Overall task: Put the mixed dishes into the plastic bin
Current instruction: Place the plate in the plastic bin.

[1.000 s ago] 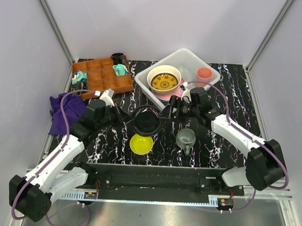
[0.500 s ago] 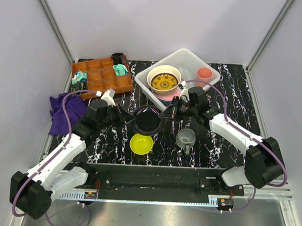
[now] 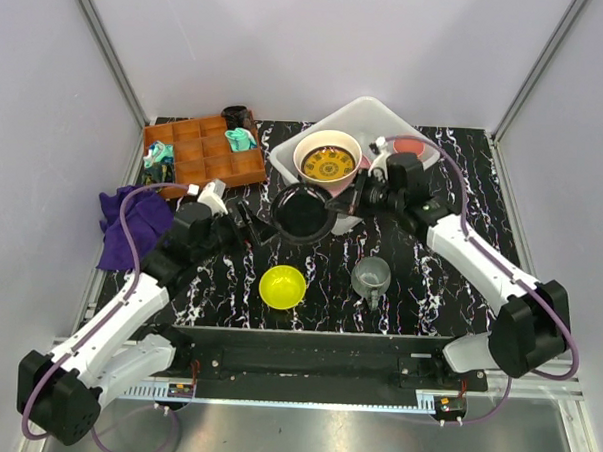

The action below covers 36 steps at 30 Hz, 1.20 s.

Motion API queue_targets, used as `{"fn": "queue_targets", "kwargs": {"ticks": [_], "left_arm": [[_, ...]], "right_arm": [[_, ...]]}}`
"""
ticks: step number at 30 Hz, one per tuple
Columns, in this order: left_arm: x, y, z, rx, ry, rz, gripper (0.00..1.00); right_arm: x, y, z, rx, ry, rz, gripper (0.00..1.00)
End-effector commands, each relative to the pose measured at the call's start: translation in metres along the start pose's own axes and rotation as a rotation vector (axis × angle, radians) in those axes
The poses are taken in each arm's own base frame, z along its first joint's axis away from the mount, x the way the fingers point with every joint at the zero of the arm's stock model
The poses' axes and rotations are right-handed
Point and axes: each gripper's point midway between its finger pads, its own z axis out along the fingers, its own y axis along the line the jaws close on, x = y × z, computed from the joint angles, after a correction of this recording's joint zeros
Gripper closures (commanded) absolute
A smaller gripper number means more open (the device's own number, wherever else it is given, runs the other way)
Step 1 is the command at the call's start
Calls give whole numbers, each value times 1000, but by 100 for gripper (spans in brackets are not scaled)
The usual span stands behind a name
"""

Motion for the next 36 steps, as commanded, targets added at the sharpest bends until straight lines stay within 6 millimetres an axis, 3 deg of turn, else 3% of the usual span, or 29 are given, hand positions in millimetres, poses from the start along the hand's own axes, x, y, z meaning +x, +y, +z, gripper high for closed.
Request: {"fn": "queue_targets", "kwargs": {"ticks": [1,2,4,5,6,9,10,12,13,15,16,17,22,29,36], "left_arm": [[-4,1,-10,-7,-38,30,9],[-3,3,-11,-18,-36,31,8],[-3,2,-14,-17,-39,37,7],[-2,5,-13,-24,-36,34,7],[-1,6,-13,-26,-34,35,7],[6,15,-12,-47,-18,35,7],[7,17,-12,-53,-16,35,7],[13,25,-10,-69,-6,34,7],[15,27,-10,-75,-1,36,7],[21,35,-8,-92,12,33,7],[23,37,-7,-96,16,33,7],[27,42,-7,-106,24,32,7],[35,51,-6,-123,41,26,7],[38,55,-3,-137,56,22,7],[39,55,0,-137,71,27,8]], "right_arm": [[-76,-13,-6,116,-193,-44,100],[-89,-11,-8,132,-214,-61,100],[-104,-28,-1,195,-233,-60,100],[-118,-24,-1,203,-254,-80,100],[-123,-38,8,246,-255,-76,100],[-146,-51,20,307,-274,-94,100],[-156,-47,21,310,-290,-107,100],[-163,-64,32,357,-288,-107,100],[-173,-60,33,360,-303,-118,100],[-176,-75,45,404,-296,-114,100],[-184,-72,45,407,-307,-122,100],[-182,-82,54,427,-292,-116,100],[-194,-103,63,510,-307,-124,100],[-186,-134,83,589,-259,-109,100],[-180,-149,91,624,-223,-112,100]]}}
